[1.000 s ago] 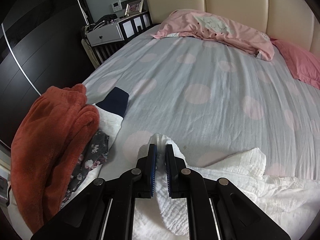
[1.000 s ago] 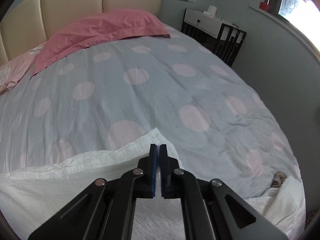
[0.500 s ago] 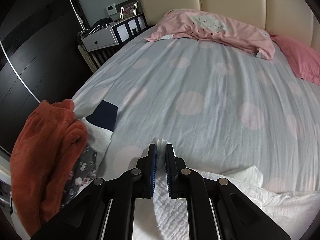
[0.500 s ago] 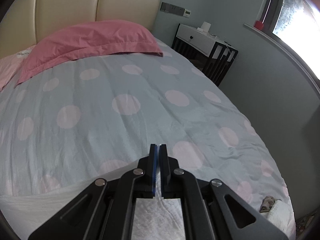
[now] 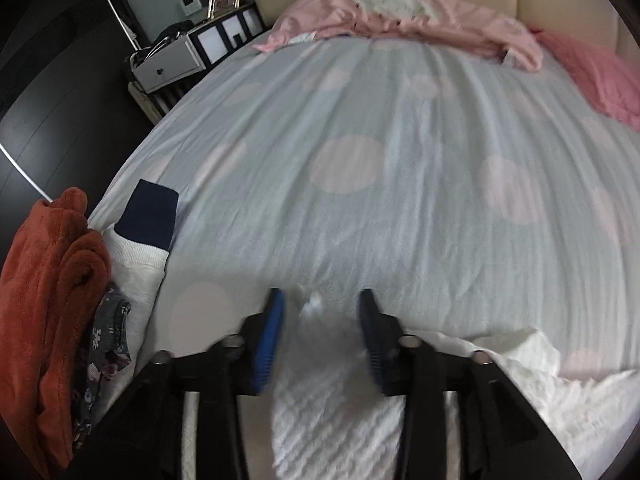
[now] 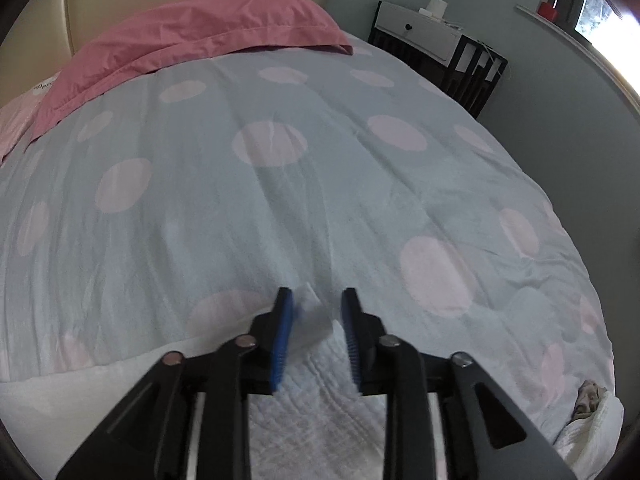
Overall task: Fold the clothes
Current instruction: 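Open both tools and lay the white garment flat on the bed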
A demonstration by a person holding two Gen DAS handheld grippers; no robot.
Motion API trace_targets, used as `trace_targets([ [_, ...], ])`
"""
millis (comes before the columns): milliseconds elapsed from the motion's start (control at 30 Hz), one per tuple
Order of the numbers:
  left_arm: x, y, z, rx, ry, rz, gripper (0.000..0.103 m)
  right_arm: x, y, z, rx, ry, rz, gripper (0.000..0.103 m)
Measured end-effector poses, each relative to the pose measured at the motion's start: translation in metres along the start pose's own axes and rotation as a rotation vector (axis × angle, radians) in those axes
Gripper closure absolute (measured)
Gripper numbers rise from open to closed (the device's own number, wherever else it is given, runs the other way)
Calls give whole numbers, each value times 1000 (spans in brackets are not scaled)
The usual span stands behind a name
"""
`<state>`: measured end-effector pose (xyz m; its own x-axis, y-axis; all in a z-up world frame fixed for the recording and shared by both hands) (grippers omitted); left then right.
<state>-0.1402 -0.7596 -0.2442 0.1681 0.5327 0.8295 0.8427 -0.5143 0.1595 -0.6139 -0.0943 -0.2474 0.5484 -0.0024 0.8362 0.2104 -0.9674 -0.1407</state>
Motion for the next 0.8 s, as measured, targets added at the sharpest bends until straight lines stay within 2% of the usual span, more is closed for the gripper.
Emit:
trace_targets([
  [67,18,8,-2,17,-32,42,37,14,-6,2,-27,-9,-11,66],
  [133,37,18,-5,28,-36,82,37,30,-6,12,-50,-2,-30,66],
  [267,79,48,1,65,-45,151,37,68,14,61,-91,16,-161,66],
  [400,112,82,37,136,-26,191,37,107,34,110,-132,33,-293,66],
  [467,124,103,63,201,-17,212,37,126,44,134,-152,42,-359,66],
  [633,115,133,124,422,37,325,37,175,70,195,-202,64,-524,66],
  [800,103,160,183,648,85,450,37,192,101,261,-345,126,-620,66],
])
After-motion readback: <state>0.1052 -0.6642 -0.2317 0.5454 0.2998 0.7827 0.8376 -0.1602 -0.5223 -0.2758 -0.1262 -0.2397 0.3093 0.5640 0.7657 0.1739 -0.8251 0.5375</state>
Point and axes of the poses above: each gripper's, at about its wrist camera, not at the fingertips, and x roughly against the way its jaws point, y to its left, z to its underside, the point moved 2 cm from there along -x, roughly the way its jaws point, and after that the axes turned 2 degrees about x, right-handed, at the moved point
